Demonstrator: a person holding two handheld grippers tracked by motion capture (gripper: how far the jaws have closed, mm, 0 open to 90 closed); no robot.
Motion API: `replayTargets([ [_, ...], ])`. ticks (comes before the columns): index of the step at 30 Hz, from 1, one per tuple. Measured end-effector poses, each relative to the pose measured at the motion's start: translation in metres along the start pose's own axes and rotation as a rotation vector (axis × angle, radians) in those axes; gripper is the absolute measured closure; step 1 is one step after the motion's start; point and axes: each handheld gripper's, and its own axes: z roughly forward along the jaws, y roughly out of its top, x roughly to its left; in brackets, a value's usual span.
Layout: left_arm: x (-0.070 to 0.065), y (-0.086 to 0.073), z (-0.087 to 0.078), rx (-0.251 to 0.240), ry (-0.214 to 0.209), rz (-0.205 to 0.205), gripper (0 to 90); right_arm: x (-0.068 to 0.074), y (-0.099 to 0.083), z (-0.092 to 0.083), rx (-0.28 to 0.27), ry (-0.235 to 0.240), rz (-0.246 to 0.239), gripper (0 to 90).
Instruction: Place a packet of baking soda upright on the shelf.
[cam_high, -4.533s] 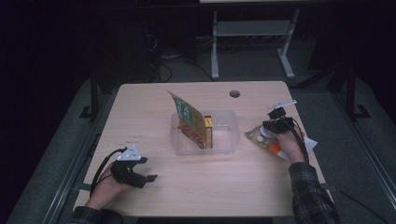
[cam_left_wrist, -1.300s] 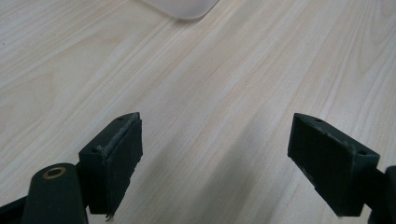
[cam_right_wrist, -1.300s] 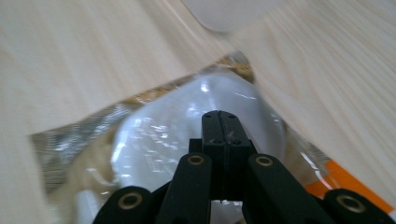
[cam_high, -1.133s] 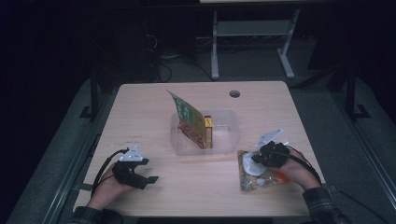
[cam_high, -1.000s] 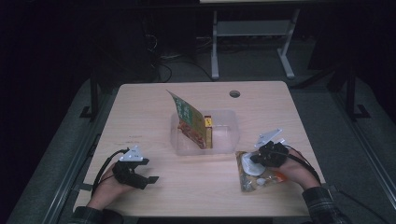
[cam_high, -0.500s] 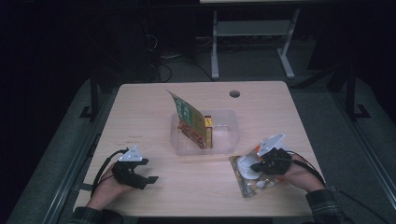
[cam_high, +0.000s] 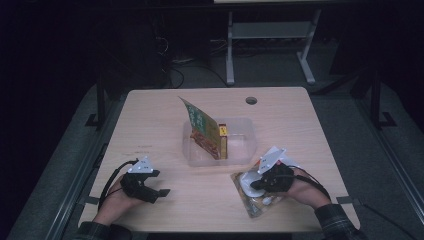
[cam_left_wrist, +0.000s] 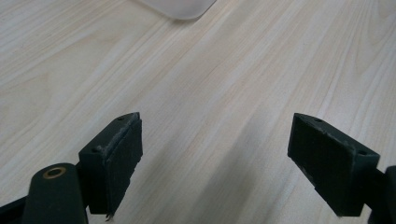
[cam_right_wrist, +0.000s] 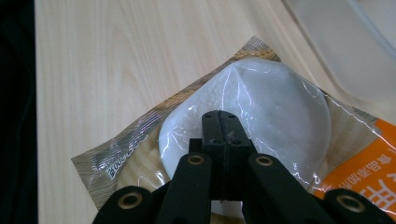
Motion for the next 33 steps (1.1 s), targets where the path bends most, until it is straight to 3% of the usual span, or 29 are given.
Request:
replayTargets([
  [12, -0.001, 0.001, 0.0, -0.003, -0.002, -0.001, 17.3, 0.029, 0.039, 0.026, 0.015, 0.027, -0.081, 89.9],
  [23, -0.007, 0.004, -0.001, -0.029, -0.029, 0.007, 17.3, 0.054, 0.07, 0.048, 0.023, 0.086, -0.197, 89.9],
  [27, -0.012, 0.009, 0.0, -0.042, -0.048, 0.024, 17.4, 0.051, 0.065, 0.042, -0.015, 0.06, -0.16, 89.7],
  [32, -0.02, 0.02, 0.003, -0.07, -0.073, 0.034, 17.4, 0.039, 0.048, 0.018, -0.091, -0.003, -0.051, 79.7],
  [33, -0.022, 0.024, 0.004, -0.075, -0.08, 0.037, 17.5, 0.04, 0.044, 0.012, -0.107, -0.016, 0.001, 76.5],
])
